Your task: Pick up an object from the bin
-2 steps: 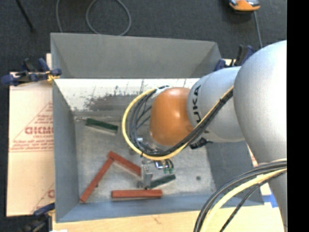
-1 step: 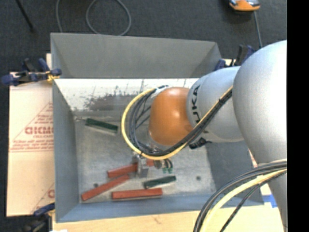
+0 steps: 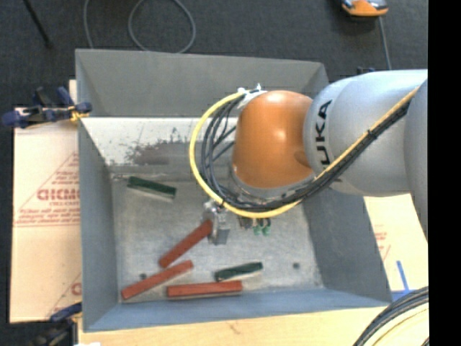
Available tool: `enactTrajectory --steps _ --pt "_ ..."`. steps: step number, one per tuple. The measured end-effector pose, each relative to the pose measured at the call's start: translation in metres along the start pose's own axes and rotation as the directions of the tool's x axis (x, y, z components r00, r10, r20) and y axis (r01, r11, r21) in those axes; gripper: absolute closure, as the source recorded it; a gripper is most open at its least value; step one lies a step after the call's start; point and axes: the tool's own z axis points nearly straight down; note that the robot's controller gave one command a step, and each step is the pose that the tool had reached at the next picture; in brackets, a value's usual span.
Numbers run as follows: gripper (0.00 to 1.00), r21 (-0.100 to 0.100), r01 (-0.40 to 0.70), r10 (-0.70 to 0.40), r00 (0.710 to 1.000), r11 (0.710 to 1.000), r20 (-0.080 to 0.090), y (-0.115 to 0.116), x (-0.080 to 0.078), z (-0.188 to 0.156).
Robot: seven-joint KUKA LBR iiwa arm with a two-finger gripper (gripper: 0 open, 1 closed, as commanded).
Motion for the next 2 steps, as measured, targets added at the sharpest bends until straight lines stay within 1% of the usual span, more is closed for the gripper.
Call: enactTrajectory --steps 1,2 --pt "1.0 -0.002 0.52 -0.52 0.854 0.854 -0.002 0.051 -0.048 -0.017" --pt "1.0 -0.003 0.828 -0.828 0.561 0.561 -0.002 0.055 -0.078 -0.032"
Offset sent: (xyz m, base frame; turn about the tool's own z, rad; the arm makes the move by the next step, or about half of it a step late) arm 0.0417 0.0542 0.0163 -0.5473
